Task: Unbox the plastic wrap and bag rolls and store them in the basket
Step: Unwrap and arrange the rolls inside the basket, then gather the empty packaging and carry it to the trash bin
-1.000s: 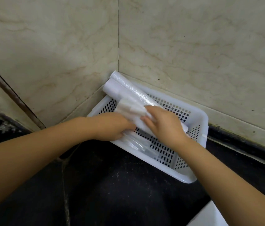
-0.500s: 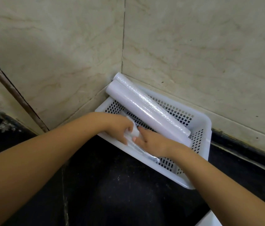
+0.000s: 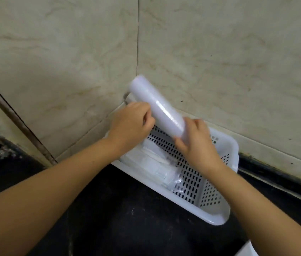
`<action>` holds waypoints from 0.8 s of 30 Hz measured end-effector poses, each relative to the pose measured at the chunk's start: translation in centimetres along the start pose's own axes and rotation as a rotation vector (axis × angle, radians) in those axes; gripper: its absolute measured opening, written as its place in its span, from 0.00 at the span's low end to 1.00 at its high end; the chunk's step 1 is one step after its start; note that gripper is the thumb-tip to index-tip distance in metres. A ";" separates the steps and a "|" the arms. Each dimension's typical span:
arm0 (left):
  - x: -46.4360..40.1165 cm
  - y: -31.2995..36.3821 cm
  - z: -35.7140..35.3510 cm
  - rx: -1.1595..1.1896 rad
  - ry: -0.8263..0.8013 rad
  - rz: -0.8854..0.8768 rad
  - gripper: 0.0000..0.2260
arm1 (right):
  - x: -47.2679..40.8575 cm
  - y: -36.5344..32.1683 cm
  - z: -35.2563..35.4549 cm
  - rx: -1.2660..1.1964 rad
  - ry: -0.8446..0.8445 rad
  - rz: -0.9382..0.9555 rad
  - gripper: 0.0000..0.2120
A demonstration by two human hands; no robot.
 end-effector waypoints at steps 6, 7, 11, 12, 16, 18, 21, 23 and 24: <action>0.4 0.8 -9.7 -0.521 -0.564 -0.159 0.30 | -3.2 2.2 3.7 -0.055 0.011 -0.074 0.21; 0.2 1.0 -10.2 -0.563 -0.587 -0.140 0.30 | -3.6 2.3 2.9 -0.049 -0.023 -0.085 0.21; 1.9 2.8 -8.1 -0.627 -0.384 -0.184 0.19 | -4.6 2.2 -1.5 -0.044 -0.121 -0.071 0.19; 2.8 2.6 -7.8 -0.602 -0.360 -0.201 0.20 | -4.8 2.3 -2.4 -0.041 -0.140 -0.064 0.20; 4.9 1.2 -7.9 -0.550 -0.443 -0.193 0.30 | -4.3 3.1 -5.0 -0.099 -0.207 -0.103 0.23; 5.0 0.9 -8.1 -0.557 -0.445 -0.193 0.32 | -4.1 3.4 -4.8 -0.120 -0.211 -0.142 0.23; 4.9 0.5 -8.5 -0.573 -0.498 -0.187 0.33 | -3.4 3.1 -2.4 -0.153 -0.174 -0.168 0.24; 4.9 0.4 -8.8 -0.605 -0.567 -0.170 0.33 | -1.6 3.0 0.7 -0.141 -0.111 -0.155 0.23; 5.0 0.6 -8.6 -0.589 -0.602 -0.143 0.33 | -0.2 3.1 2.5 -0.129 -0.089 -0.152 0.23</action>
Point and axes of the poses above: each hand's wrist, its own x-axis away from the middle knuckle, its own z-axis out of the back of the hand, y = z × x, the point moved 9 cm from there along -x, towards the middle knuckle, and after that the axes turned 5 degrees about -y, right-handed, at the moved point
